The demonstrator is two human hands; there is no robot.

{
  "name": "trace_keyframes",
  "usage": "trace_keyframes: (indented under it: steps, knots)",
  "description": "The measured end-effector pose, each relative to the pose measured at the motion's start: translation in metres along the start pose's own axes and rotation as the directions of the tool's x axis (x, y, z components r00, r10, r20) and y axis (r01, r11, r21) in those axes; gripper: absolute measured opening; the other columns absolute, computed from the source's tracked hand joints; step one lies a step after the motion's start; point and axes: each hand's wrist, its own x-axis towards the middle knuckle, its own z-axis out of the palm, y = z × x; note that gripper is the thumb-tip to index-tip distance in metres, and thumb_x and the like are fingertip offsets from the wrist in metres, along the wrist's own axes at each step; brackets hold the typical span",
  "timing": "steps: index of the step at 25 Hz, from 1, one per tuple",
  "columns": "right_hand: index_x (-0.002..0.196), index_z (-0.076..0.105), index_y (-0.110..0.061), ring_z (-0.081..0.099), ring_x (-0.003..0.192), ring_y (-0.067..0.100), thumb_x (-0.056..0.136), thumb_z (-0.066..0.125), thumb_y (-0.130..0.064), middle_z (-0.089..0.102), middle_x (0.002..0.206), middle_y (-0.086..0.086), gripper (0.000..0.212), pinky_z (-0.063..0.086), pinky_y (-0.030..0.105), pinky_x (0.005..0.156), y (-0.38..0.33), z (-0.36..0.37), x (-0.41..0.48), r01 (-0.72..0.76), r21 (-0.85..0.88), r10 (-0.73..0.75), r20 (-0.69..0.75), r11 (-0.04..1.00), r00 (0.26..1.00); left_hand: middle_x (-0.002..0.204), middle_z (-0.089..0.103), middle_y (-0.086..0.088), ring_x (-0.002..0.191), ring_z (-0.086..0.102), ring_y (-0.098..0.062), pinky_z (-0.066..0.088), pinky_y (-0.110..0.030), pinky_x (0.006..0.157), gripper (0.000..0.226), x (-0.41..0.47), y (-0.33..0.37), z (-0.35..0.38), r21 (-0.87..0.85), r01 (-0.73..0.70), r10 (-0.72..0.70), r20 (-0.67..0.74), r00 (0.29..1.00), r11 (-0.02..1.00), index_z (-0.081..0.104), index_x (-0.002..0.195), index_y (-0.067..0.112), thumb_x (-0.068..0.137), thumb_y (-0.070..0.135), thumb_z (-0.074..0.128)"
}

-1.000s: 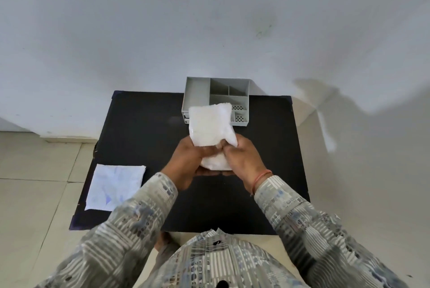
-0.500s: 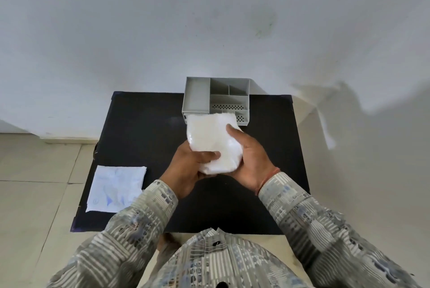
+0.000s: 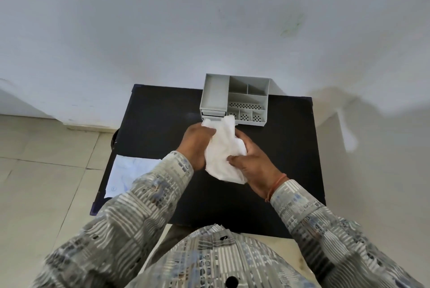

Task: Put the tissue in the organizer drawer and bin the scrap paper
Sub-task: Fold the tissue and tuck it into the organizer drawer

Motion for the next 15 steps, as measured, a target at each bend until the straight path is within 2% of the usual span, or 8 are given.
trace_keyframes:
  steps: [2, 3, 4, 6, 8, 10, 13, 15]
  knots:
    - [0.150, 0.050, -0.027, 0.065, 0.125, 0.028, 0.081, 0.059, 0.003, 0.068, 0.133, 0.005, 0.075, 0.058, 0.050, 0.102, -0.005, 0.009, 0.009, 0.047, -0.040, -0.049, -0.076, 0.998, 0.996, 0.126, 0.073, -0.026, 0.113, 0.072, -0.042, 0.056, -0.056, 0.104, 0.043, 0.004, 0.005, 0.002, -0.216, 0.030, -0.033, -0.007, 0.999, 0.976, 0.070, 0.128, 0.003, 0.102, 0.036, 0.061]
    - [0.150, 0.050, -0.029, 0.066, 0.124, 0.030, 0.084, 0.056, 0.007, 0.069, 0.133, 0.004, 0.075, 0.059, 0.052, 0.100, -0.007, 0.011, 0.015, 0.043, 0.025, -0.039, -0.139, 0.999, 0.989, 0.133, 0.071, -0.025, 0.122, 0.069, -0.043, 0.052, -0.059, 0.109, 0.056, 0.007, 0.007, -0.002, -0.293, 0.032, -0.021, 0.041, 0.999, 0.955, 0.069, 0.135, 0.005, 0.100, 0.048, 0.062]
    - [0.151, 0.050, -0.030, 0.067, 0.123, 0.031, 0.087, 0.053, 0.012, 0.070, 0.132, 0.005, 0.077, 0.060, 0.054, 0.097, -0.010, 0.013, 0.021, 0.043, 0.107, -0.023, -0.181, 0.993, 0.983, 0.136, 0.070, -0.023, 0.127, 0.067, -0.043, 0.051, -0.062, 0.109, 0.061, 0.006, 0.007, -0.007, -0.280, 0.032, -0.011, 0.075, 0.997, 0.959, 0.068, 0.138, 0.008, 0.097, 0.054, 0.064]
    - [0.151, 0.049, -0.031, 0.070, 0.120, 0.030, 0.087, 0.054, 0.014, 0.072, 0.131, 0.005, 0.079, 0.061, 0.052, 0.096, -0.011, 0.020, 0.032, 0.055, 0.181, -0.013, -0.229, 0.982, 0.973, 0.133, 0.073, -0.020, 0.122, 0.070, -0.042, 0.058, -0.060, 0.100, 0.049, 0.000, 0.001, -0.016, -0.081, 0.075, -0.064, 0.132, 0.989, 0.994, 0.067, 0.138, 0.011, 0.099, 0.042, 0.067]
    - [0.148, 0.050, -0.031, 0.071, 0.118, 0.027, 0.084, 0.065, 0.006, 0.073, 0.127, 0.003, 0.076, 0.062, 0.049, 0.096, -0.014, 0.027, 0.038, 0.058, 0.076, -0.037, -0.257, 0.995, 0.966, 0.127, 0.076, -0.018, 0.114, 0.075, -0.039, 0.065, -0.052, 0.086, 0.035, -0.006, -0.008, -0.025, 0.065, 0.094, -0.105, 0.185, 0.977, 0.993, 0.065, 0.137, 0.010, 0.103, 0.017, 0.065]
    - [0.145, 0.049, -0.033, 0.071, 0.116, 0.026, 0.078, 0.082, -0.010, 0.072, 0.126, 0.001, 0.078, 0.063, 0.049, 0.094, -0.021, 0.027, 0.045, 0.045, -0.027, -0.050, -0.263, 0.999, 0.963, 0.124, 0.077, -0.018, 0.108, 0.077, -0.037, 0.066, -0.047, 0.077, 0.034, -0.003, -0.013, -0.036, 0.137, 0.059, -0.080, 0.156, 0.985, 0.989, 0.064, 0.135, 0.008, 0.101, 0.002, 0.062]
    - [0.150, 0.044, -0.032, 0.069, 0.114, 0.029, 0.072, 0.093, -0.013, 0.066, 0.130, 0.002, 0.094, 0.061, 0.054, 0.096, -0.045, 0.018, 0.066, -0.073, -0.030, 0.065, -0.203, 0.997, 0.977, 0.120, 0.077, -0.018, 0.103, 0.078, -0.036, 0.066, -0.047, 0.070, 0.035, -0.002, -0.007, -0.051, 0.274, 0.016, -0.066, 0.174, 0.983, 0.962, 0.065, 0.130, 0.007, 0.098, -0.005, 0.064]
    - [0.152, 0.049, -0.023, 0.071, 0.111, 0.026, 0.078, 0.088, -0.005, 0.070, 0.127, 0.005, 0.085, 0.059, 0.051, 0.101, -0.061, 0.013, 0.086, -0.086, -0.151, 0.057, -0.183, 0.985, 0.981, 0.122, 0.077, -0.016, 0.105, 0.077, -0.037, 0.066, -0.047, 0.069, 0.037, -0.002, -0.005, -0.061, 0.323, 0.043, -0.116, 0.210, 0.971, 0.946, 0.066, 0.131, 0.009, 0.097, -0.005, 0.066]
